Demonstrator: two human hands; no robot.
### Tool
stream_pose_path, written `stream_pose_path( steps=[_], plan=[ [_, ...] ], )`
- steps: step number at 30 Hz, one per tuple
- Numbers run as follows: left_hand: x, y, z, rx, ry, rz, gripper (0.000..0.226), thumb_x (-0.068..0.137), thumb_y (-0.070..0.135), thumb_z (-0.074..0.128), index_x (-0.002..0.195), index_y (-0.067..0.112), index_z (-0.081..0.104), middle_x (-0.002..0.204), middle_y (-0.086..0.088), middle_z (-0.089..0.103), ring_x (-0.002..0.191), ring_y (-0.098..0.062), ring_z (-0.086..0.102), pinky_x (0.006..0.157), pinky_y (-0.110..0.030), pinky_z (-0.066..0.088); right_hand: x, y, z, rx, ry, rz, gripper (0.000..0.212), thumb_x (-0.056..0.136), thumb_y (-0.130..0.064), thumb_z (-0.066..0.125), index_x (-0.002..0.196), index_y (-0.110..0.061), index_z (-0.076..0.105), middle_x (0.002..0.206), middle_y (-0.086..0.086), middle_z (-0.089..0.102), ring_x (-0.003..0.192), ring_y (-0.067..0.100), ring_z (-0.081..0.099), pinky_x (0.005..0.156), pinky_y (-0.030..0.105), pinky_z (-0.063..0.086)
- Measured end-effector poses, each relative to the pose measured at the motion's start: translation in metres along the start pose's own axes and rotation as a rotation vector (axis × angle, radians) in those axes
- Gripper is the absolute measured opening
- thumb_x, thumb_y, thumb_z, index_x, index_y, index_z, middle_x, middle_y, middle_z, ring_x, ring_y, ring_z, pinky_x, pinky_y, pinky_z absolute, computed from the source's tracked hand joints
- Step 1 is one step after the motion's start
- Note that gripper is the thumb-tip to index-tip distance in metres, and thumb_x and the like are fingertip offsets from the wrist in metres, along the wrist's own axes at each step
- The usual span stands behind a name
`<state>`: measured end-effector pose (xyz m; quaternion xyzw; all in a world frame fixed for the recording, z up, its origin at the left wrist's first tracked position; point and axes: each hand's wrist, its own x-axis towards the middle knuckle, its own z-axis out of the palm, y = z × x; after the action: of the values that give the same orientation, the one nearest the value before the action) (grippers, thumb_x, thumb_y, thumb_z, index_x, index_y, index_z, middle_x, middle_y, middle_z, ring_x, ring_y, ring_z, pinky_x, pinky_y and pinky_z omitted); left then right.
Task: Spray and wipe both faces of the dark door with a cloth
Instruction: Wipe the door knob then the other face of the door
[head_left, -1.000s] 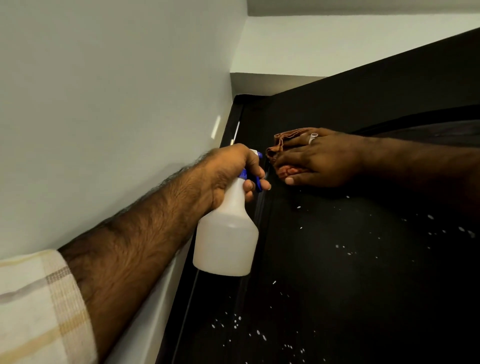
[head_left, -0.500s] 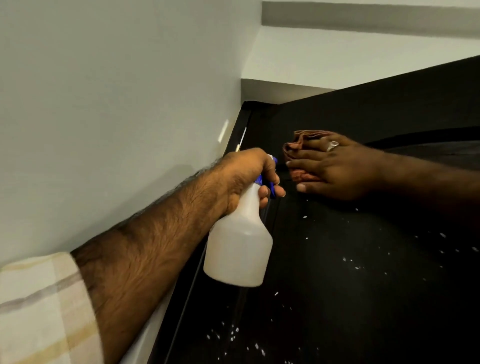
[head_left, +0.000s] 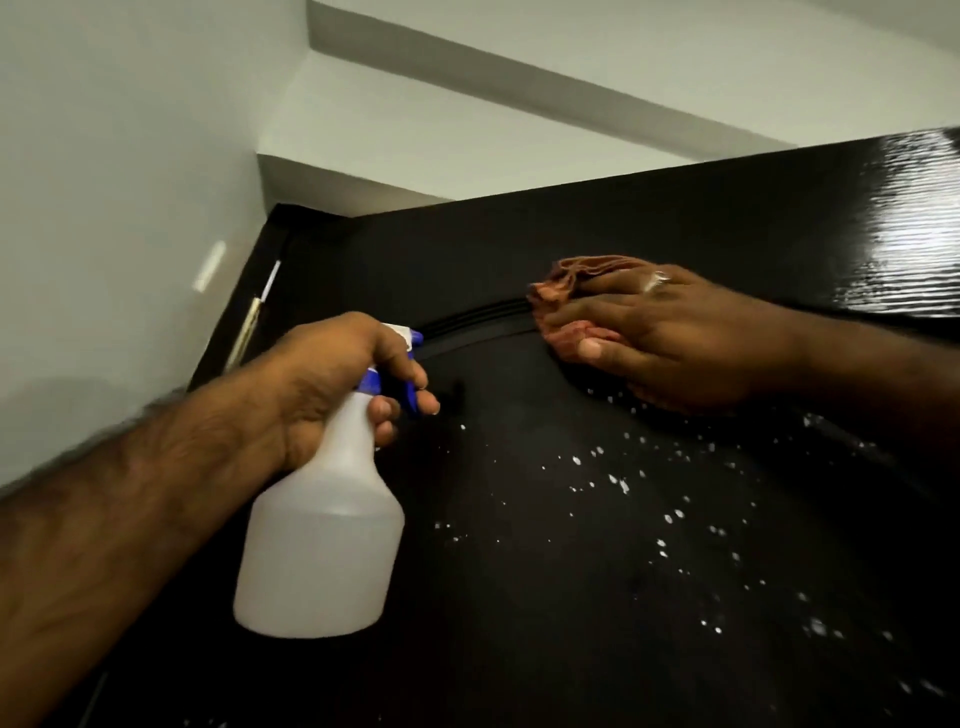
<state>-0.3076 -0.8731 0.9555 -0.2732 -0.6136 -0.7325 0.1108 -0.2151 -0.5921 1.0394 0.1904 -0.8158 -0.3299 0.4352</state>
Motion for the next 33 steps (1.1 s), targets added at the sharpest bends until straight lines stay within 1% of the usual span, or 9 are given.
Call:
stream_pose_path(
  steps=[2,4,7,10,13,18,26,29,33],
  plan=[
    [-0.004,0.009,0.017,0.007,-0.036,0.020,0.016,0.081,0.006,0.055,0.092,0.003,0.067,0.090,-0.023,0.076,0.037,-0.011,0.041,0.039,-0.022,0.043,-0.045,0.014,0.003,-0.039,0.044,0.066,0.062,0.103,-0.079,0.011,0.161,-0.060,0.022,0.163,-0.040,0.023,0.151,-0.015,0.011,0.122,0.018,0.001],
    [-0.006,0.014,0.031,0.026,-0.056,0.028,0.018,0.079,0.008,0.057,0.092,0.003,0.068,0.088,-0.021,0.076,0.039,-0.011,0.043,0.040,-0.024,0.043,-0.082,0.021,0.011,-0.074,0.071,0.170,0.058,0.103,-0.080,0.012,0.160,-0.067,0.012,0.162,-0.037,0.026,0.146,-0.013,0.016,0.122,0.027,0.011],
    [-0.010,0.012,0.050,0.091,-0.106,-0.011,0.017,0.078,0.014,0.061,0.088,0.005,0.071,0.082,-0.016,0.074,0.042,-0.012,0.048,0.043,-0.026,0.045,-0.107,0.026,0.016,-0.086,0.130,0.233,0.058,0.105,-0.078,0.013,0.161,-0.065,0.015,0.162,-0.026,0.036,0.148,-0.002,0.026,0.120,0.039,0.022],
    [-0.015,0.009,0.060,0.103,-0.152,-0.046,0.016,0.081,0.016,0.061,0.087,0.005,0.071,0.081,-0.015,0.073,0.043,-0.011,0.048,0.042,-0.024,0.045,-0.073,0.024,0.009,-0.134,0.116,0.179,0.072,0.103,-0.080,0.006,0.165,-0.050,0.027,0.171,-0.021,0.030,0.162,0.008,0.015,0.133,0.045,0.012],
    [-0.018,0.015,0.064,0.045,-0.164,-0.037,0.016,0.082,0.016,0.059,0.084,0.006,0.070,0.089,-0.020,0.077,0.037,-0.009,0.042,0.038,-0.019,0.041,-0.007,0.021,0.008,-0.108,0.032,0.063,0.086,0.096,-0.085,0.000,0.166,-0.045,0.029,0.176,-0.020,0.021,0.166,0.012,0.002,0.134,0.052,0.009],
    [-0.010,0.028,0.073,-0.019,-0.187,0.007,0.027,0.070,0.020,0.061,0.092,0.005,0.068,0.091,-0.020,0.077,0.029,-0.008,0.039,0.031,-0.022,0.040,0.031,0.006,0.012,-0.125,-0.073,-0.026,0.066,0.110,-0.067,0.023,0.169,-0.038,0.025,0.179,-0.012,0.016,0.167,0.020,-0.001,0.135,0.052,0.000],
    [-0.030,0.032,0.145,-0.072,-0.326,0.080,0.013,0.086,0.012,0.055,0.091,0.005,0.065,0.095,-0.023,0.078,0.036,-0.006,0.037,0.037,-0.019,0.042,-0.188,0.053,0.002,-0.179,0.068,0.243,0.070,0.109,-0.069,0.027,0.170,-0.035,0.025,0.174,-0.011,0.030,0.163,0.012,0.019,0.133,0.045,0.018],
    [-0.045,0.024,0.169,-0.105,-0.409,0.059,0.013,0.086,0.011,0.054,0.088,0.004,0.065,0.093,-0.024,0.077,0.036,-0.008,0.038,0.039,-0.019,0.040,-0.258,0.031,0.017,-0.194,0.096,0.419,0.074,0.108,-0.072,0.024,0.172,-0.034,0.019,0.174,-0.006,0.031,0.162,0.018,0.024,0.131,0.053,0.024],
    [-0.053,0.018,0.193,-0.105,-0.449,0.030,0.014,0.087,0.010,0.055,0.091,0.004,0.066,0.095,-0.023,0.079,0.039,-0.008,0.041,0.041,-0.020,0.043,-0.258,0.035,0.025,-0.234,0.091,0.514,0.075,0.107,-0.074,0.012,0.172,-0.036,0.010,0.180,-0.007,0.014,0.167,0.017,0.007,0.133,0.053,0.017]
  ],
)
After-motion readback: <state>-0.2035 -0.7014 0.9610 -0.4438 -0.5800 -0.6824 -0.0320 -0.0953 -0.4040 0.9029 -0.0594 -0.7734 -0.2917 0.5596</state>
